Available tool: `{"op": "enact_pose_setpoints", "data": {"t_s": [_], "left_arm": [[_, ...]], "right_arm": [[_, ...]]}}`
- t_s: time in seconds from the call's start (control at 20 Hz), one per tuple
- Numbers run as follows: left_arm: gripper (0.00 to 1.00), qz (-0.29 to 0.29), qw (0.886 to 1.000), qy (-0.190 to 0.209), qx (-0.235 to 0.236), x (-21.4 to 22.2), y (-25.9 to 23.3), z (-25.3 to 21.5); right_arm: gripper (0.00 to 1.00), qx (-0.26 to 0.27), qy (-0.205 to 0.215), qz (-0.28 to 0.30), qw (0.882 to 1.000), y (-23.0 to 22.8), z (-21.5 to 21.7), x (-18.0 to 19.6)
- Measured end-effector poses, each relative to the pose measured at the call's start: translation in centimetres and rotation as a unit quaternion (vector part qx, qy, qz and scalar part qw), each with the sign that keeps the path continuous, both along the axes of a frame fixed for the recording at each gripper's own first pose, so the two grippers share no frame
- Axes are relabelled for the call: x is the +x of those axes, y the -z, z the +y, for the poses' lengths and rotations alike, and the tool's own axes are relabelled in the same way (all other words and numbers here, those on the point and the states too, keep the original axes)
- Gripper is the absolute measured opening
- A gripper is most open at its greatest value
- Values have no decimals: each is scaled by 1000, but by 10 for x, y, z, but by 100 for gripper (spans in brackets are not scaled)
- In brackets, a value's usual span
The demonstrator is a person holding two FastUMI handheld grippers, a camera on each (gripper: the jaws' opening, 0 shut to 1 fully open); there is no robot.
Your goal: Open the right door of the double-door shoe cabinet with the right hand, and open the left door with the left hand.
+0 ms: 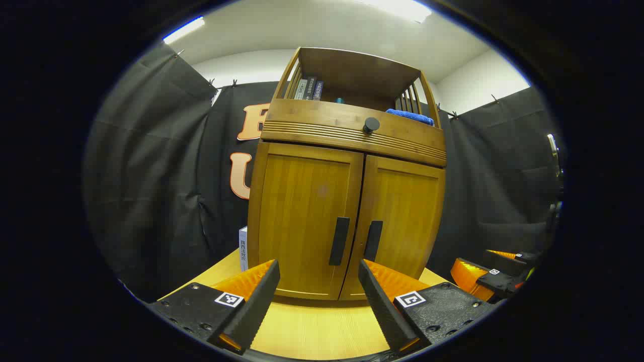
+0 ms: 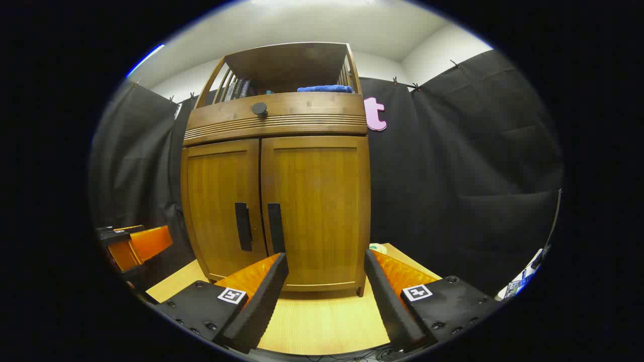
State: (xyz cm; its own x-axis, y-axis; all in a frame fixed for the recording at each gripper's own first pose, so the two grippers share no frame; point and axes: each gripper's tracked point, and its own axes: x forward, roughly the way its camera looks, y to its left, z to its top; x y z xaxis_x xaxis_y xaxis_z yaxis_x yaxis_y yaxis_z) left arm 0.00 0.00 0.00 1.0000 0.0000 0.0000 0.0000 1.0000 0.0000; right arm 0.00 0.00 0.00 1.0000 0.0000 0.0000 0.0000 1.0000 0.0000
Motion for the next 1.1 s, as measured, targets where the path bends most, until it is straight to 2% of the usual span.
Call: {"op": "enact_pose_setpoints", "data": {"t_s": [0.1, 0.15, 0.3, 0.45, 0.5, 0.55, 0.65, 0.7, 0.95, 1.0, 1.05, 1.1], "left_arm": [[98, 4, 1000, 2, -3, 1, 3, 0], [92, 6, 1000, 2, -2, 0, 3, 0], [92, 0, 1000, 6, -14, -2, 2, -1], [92, 23, 1000, 11, -18, -5, 14, -2], [92, 24, 1000, 7, -15, -6, 16, 0], [98, 23, 1000, 6, -15, -7, 14, 1], [98, 22, 1000, 4, -16, -7, 13, 2], [92, 22, 1000, 4, -16, -7, 14, 2], [92, 27, 999, 2, -19, -10, 16, 6], [95, 26, 1000, 0, -17, -11, 15, 8], [91, 25, 1000, -2, -15, -12, 14, 11], [94, 25, 1000, -4, -15, -13, 16, 12]], "right_arm": [[94, 1, -1, 3, 1000, 1, 3, 0], [94, 1, -1, 3, 1000, 1, 3, -1], [94, 1, 0, 7, 1000, 2, 2, -3], [94, 2, -8, 20, 1000, 8, 7, -5], [98, -1, -8, 20, 1000, 7, 8, -6], [94, -5, -9, 18, 1000, 6, 9, -7], [98, -13, -10, 15, 1000, 5, 12, -7], [96, -13, -11, 16, 1000, 6, 13, -7], [94, -19, -24, 16, 999, 7, 28, 5], [95, -22, -28, 14, 999, 5, 33, 10], [97, -24, -32, 9, 999, 3, 37, 15], [98, -26, -36, 5, 999, 0, 41, 21]]}}
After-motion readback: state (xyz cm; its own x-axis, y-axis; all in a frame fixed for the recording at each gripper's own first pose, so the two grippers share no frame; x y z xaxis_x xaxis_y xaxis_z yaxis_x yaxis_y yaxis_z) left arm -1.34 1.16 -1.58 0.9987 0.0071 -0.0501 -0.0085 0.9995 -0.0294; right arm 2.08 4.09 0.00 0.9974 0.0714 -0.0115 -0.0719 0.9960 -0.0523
